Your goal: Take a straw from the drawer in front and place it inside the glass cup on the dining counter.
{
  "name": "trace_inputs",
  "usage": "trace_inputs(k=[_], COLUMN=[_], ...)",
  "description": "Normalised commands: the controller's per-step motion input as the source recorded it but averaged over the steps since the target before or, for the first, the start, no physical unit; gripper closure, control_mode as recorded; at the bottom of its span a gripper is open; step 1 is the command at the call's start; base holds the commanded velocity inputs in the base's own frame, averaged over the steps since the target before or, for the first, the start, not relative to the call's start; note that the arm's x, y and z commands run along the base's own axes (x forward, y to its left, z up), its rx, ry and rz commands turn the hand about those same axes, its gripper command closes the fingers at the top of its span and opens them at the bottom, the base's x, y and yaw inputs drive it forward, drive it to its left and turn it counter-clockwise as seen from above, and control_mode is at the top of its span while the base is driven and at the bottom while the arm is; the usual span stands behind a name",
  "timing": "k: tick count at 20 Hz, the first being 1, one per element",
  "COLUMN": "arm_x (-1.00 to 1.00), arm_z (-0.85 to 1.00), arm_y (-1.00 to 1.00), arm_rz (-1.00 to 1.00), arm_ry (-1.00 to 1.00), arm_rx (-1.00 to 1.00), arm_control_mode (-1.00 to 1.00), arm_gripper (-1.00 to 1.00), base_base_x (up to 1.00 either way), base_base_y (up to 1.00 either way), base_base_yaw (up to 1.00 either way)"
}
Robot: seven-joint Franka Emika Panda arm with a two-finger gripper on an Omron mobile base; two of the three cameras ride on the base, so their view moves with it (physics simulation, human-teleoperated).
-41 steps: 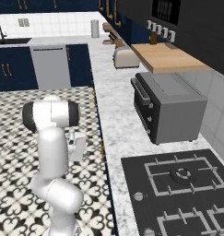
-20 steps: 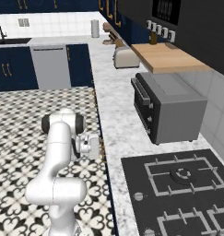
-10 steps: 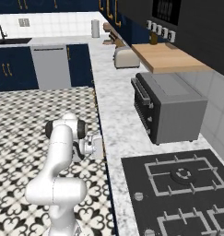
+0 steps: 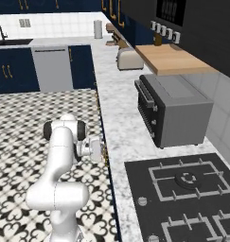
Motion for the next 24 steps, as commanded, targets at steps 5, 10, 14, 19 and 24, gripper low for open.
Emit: trace_inputs(k=[5, 10, 14, 19, 24], arm_x=[-0.44, -0.48, -0.46, -0.39, -0.37], arm_z=[0.00, 0.00, 0.00, 0.00, 0.12], arm_y=[0.91, 1.00, 1.00, 1.00, 0.39], arm_rz=[0.02, 0.03, 0.03, 0.03, 0.02], arm_ry=[-0.01, 0.00, 0.00, 0.00, 0.07], arm_rx=[0.00, 0.00, 0.00, 0.03, 0.32], arm_control_mode=[-1.00, -1.00, -1.00, -1.00, -1.00], arm_gripper=[1.00, 1.00, 1.00, -1.00, -1.00], base_base_x=[0.00, 0.00, 0.00, 0.00, 0.00], base_base_y=[0.00, 0.00, 0.00, 0.00, 0.00], base_base_yaw=[0.00, 0.00, 0.00, 0.00, 0.00])
